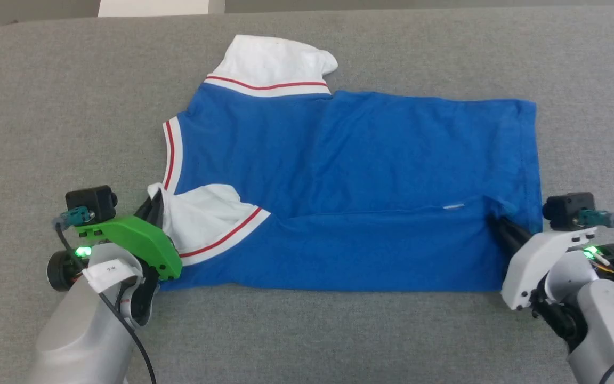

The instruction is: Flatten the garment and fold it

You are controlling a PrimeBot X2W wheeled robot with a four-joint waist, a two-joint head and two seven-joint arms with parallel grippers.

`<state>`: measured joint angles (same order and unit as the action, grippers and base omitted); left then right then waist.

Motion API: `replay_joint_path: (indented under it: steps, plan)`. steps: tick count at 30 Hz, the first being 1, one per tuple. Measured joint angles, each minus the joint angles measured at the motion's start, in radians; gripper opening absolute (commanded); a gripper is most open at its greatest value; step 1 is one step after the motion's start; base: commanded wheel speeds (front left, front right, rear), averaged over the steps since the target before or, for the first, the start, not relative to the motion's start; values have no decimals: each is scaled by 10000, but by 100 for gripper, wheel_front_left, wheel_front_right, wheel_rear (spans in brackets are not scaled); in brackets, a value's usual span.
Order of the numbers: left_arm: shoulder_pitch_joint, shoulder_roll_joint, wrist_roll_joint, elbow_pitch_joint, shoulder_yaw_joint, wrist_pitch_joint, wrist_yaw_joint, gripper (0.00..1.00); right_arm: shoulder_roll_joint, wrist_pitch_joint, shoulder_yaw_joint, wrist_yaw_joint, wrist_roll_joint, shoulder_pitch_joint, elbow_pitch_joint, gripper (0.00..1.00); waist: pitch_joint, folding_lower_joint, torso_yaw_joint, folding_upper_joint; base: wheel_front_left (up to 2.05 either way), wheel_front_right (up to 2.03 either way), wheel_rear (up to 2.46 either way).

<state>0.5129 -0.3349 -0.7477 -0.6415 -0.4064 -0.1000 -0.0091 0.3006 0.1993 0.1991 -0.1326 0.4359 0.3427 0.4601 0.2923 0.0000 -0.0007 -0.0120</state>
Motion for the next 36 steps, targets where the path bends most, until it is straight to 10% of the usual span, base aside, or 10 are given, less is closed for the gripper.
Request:
replay_joint_path:
  steps: [14,27,36]
  plan:
    - [-523,-1179,-284,113,265,79,-201,100,-251,-2443,-424,4,-336,-929,-514,100,-1043,0,-276,0,0,0,0]
    - [-2398,-3402,-1785,3609,337,4546,10,100,-1254,-1939,-1632,4,-1753,-3072,-4048,100,-1560,0,-985,0,0,0,0]
    - [-3525,-3760,-2748,4713,320,6021,640,100,-1607,-1294,-1866,4,-1902,-3665,-5173,100,-1384,0,-1349,0,0,0,0]
